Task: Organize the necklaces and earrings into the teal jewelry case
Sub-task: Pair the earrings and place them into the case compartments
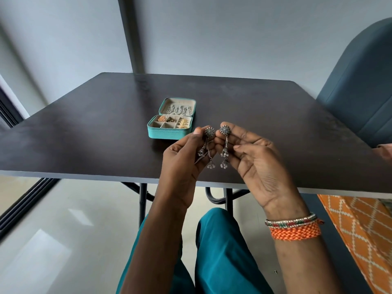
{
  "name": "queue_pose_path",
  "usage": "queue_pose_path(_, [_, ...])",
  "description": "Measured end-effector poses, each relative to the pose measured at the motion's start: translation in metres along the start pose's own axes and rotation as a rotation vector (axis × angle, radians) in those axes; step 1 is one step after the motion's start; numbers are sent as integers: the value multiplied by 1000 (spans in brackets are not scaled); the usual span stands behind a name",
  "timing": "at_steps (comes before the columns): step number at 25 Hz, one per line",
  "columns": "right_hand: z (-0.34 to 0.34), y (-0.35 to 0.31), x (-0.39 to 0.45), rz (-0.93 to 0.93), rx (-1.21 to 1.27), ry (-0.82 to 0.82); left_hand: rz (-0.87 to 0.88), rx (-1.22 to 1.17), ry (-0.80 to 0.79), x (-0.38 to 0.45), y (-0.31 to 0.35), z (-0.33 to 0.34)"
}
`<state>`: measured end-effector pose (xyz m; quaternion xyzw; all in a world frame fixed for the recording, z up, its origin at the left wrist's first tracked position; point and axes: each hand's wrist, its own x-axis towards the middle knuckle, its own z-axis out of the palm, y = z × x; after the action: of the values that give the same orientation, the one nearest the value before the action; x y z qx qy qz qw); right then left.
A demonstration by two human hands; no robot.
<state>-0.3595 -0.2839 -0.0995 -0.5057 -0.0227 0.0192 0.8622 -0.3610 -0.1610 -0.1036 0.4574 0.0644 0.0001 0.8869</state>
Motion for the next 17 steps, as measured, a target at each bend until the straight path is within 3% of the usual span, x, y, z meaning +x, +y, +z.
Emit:
queue_pose_path(4, [4,1,4,-35,-89,35,19,74,-60,1,3,-10])
queue_pose_path(10, [38,-2,48,-161,-280,1,362,454,36,42,35,-25])
queue_pose_path(17, [62,9,100,-178,-302,8,437,692,68,99,61,-40])
